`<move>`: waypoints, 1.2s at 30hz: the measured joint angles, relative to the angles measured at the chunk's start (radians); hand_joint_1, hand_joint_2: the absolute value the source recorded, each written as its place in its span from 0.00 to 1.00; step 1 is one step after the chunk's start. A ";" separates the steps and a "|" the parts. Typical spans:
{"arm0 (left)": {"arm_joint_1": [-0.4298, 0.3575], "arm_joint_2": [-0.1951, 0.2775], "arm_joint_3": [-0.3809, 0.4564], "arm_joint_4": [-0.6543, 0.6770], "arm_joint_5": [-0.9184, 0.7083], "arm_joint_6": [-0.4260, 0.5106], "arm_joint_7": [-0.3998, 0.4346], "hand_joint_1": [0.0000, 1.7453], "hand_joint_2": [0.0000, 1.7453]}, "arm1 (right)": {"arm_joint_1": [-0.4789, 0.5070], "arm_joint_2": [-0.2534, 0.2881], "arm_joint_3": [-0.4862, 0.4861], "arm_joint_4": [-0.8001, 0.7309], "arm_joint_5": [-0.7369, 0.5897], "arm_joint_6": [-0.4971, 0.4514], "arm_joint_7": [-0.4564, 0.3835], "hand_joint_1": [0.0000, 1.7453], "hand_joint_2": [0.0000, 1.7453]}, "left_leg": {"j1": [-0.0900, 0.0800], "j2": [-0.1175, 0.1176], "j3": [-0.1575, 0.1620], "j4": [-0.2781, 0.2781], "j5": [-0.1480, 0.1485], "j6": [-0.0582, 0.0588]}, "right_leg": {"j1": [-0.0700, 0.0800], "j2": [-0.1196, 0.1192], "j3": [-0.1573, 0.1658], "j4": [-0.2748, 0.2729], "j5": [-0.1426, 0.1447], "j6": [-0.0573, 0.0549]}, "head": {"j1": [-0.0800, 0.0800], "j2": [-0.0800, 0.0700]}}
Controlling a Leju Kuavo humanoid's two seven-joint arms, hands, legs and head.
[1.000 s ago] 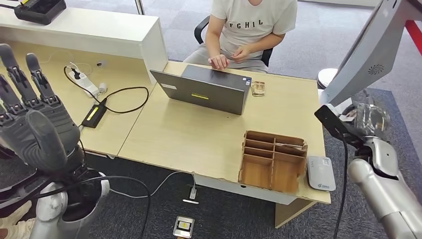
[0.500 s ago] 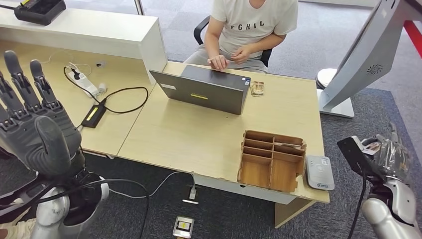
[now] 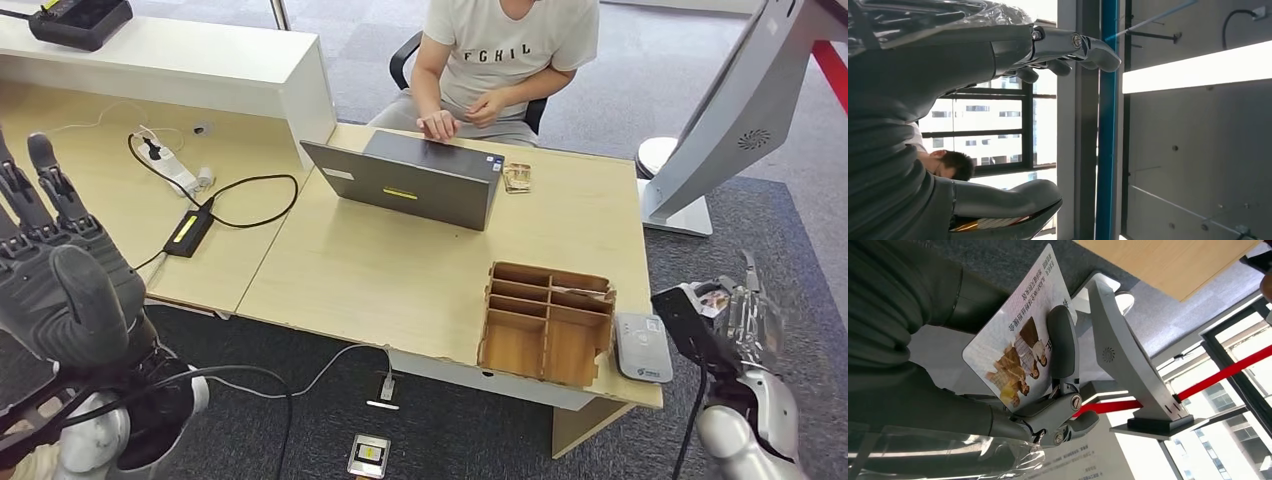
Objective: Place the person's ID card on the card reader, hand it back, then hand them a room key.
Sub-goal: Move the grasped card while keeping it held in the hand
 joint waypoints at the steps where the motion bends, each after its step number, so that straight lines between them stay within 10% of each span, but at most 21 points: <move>1: 0.003 0.003 0.000 -0.004 -0.004 0.005 0.000 0.00 1.00 | 0.000 0.007 0.001 0.008 -0.010 -0.001 -0.008 1.00 1.00 | 0.000 0.000 0.000 0.000 0.000 0.000 | 0.000 0.000 0.000 0.000 0.000 0.000 | 0.000 0.000; 36: 0.009 0.015 0.003 -0.019 0.043 -0.104 0.000 0.00 1.00 | 0.081 0.075 -0.012 0.302 -0.145 -0.064 -0.047 1.00 1.00 | 0.000 0.001 0.004 0.000 0.000 0.000 | 0.000 0.001 0.002 0.000 0.000 0.000 | 0.000 0.000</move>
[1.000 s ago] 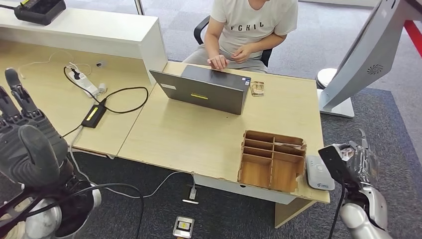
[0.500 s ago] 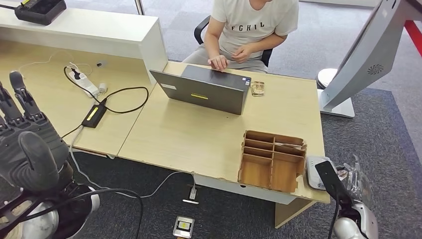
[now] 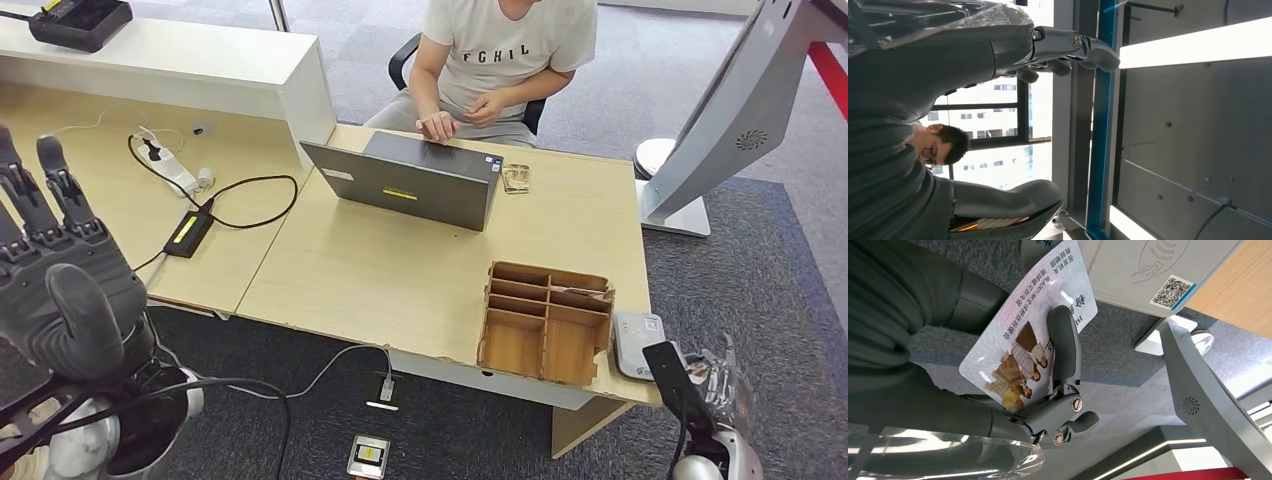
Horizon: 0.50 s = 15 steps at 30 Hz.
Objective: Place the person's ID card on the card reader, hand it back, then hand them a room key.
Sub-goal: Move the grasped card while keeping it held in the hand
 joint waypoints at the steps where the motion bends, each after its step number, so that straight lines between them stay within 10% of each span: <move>1: -0.001 -0.001 0.000 0.002 0.001 -0.002 0.000 0.00 1.00 | 0.001 0.000 -0.001 0.001 0.000 -0.001 0.000 1.00 1.00 | 0.000 0.000 0.000 0.000 0.000 0.000 | 0.000 0.000 0.000 0.000 0.000 0.000 | 0.000 0.000; 15: -0.013 -0.013 0.001 0.025 0.005 -0.020 0.000 0.00 1.00 | 0.004 0.004 -0.018 0.006 0.008 -0.005 -0.012 1.00 1.00 | 0.000 0.000 0.001 0.000 0.000 0.000 | 0.000 0.000 0.002 0.000 0.000 0.000 | 0.000 0.000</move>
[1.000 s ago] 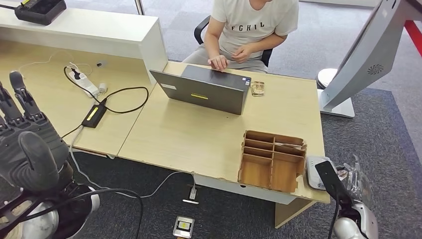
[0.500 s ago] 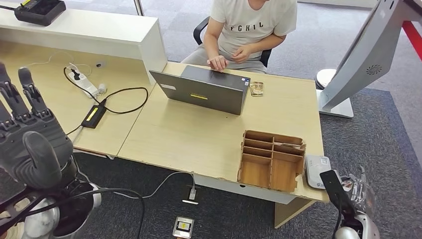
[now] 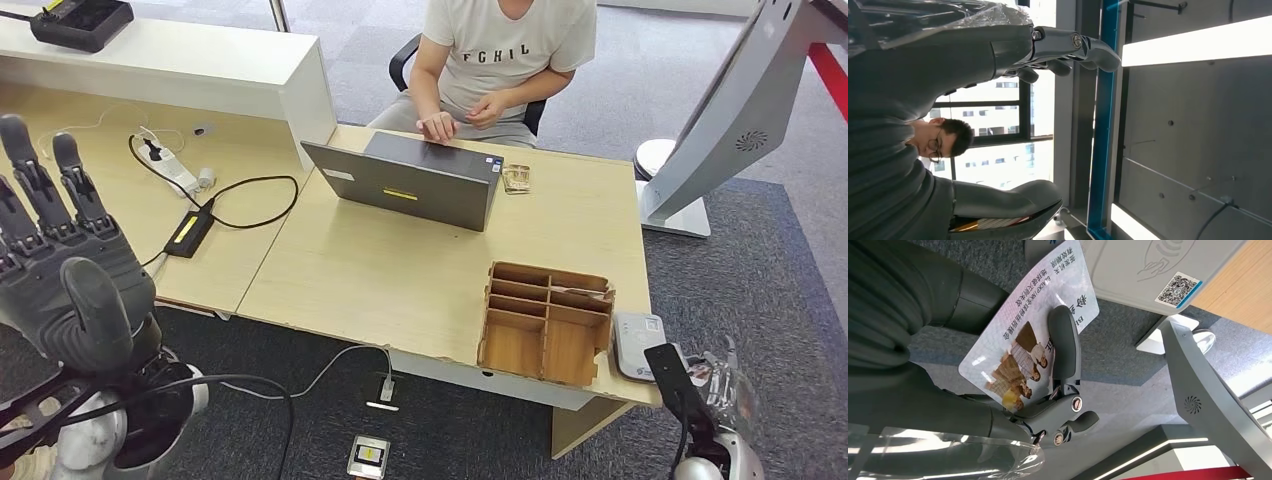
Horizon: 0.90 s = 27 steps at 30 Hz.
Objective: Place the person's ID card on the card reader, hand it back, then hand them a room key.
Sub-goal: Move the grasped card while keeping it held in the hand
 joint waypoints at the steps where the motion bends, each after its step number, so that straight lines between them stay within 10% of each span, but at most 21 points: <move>1: -0.002 -0.002 0.001 0.002 -0.001 -0.004 0.000 0.00 1.00 | 0.000 0.000 -0.002 -0.004 0.005 -0.003 -0.003 1.00 1.00 | 0.000 0.000 0.000 0.000 0.000 0.000 | 0.000 0.000 0.000 0.000 0.000 0.000 | 0.000 0.000; 27: -0.081 -0.029 -0.022 0.044 0.071 -0.067 0.000 0.00 1.00 | -0.382 -0.026 0.030 -0.310 0.185 0.157 0.104 1.00 1.00 | 0.000 0.001 -0.002 0.000 0.001 0.000 | 0.000 0.000 -0.002 0.000 0.001 0.000 | 0.000 0.000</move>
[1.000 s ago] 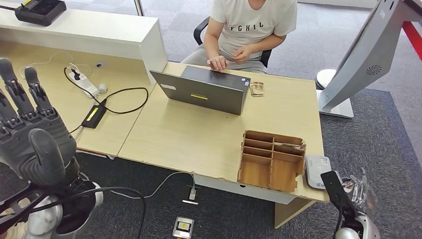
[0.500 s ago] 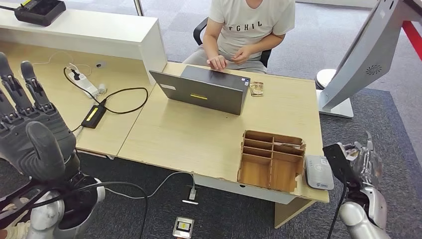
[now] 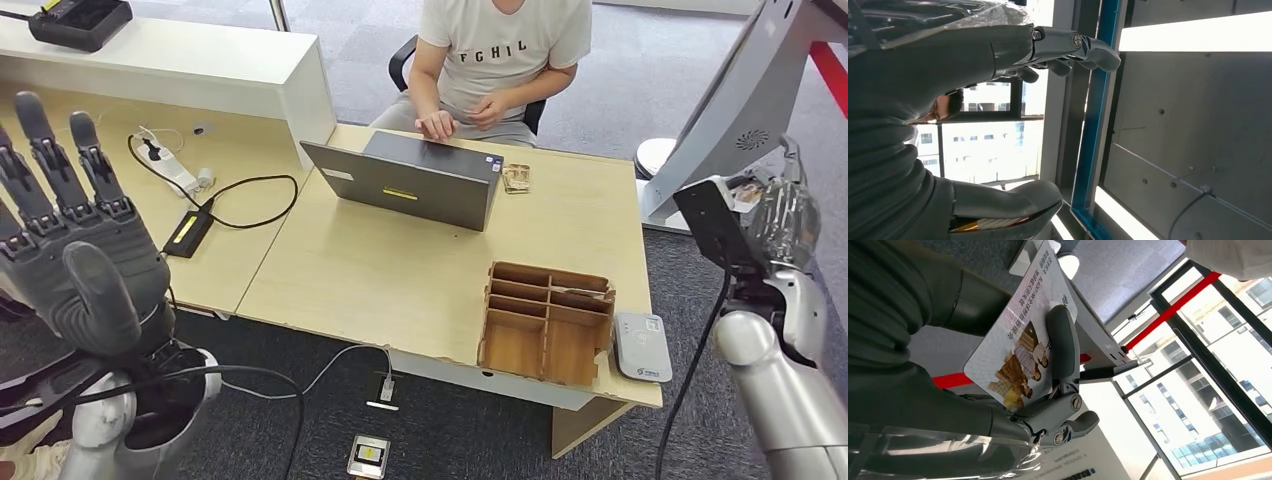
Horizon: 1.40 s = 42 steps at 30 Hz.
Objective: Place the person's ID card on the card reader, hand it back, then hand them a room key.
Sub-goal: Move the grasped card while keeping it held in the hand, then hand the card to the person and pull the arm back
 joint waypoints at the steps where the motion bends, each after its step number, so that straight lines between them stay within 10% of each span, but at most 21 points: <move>1: -0.007 -0.004 -0.001 0.008 0.004 -0.010 0.000 0.00 1.00 | -0.014 -0.002 0.007 0.004 0.007 0.015 0.006 1.00 1.00 | 0.000 0.000 0.000 0.000 0.000 0.000 | 0.000 0.000 0.000 0.000 0.000 0.000 | 0.000 0.000; 24: -0.086 -0.053 -0.035 0.072 -0.012 0.049 0.002 0.00 1.00 | -0.304 0.190 0.224 0.318 0.065 0.092 -0.009 1.00 1.00 | 0.000 -0.001 -0.003 0.000 0.000 0.000 | 0.000 0.000 -0.003 0.001 0.000 0.000 | 0.000 0.000; 42: -0.098 -0.053 -0.052 0.072 0.004 0.054 0.002 0.00 1.00 | -0.328 0.202 0.265 0.369 0.074 0.106 0.007 1.00 1.00 | 0.000 -0.001 -0.002 0.000 0.000 0.000 | 0.000 0.000 -0.003 0.001 0.000 0.000 | 0.000 0.000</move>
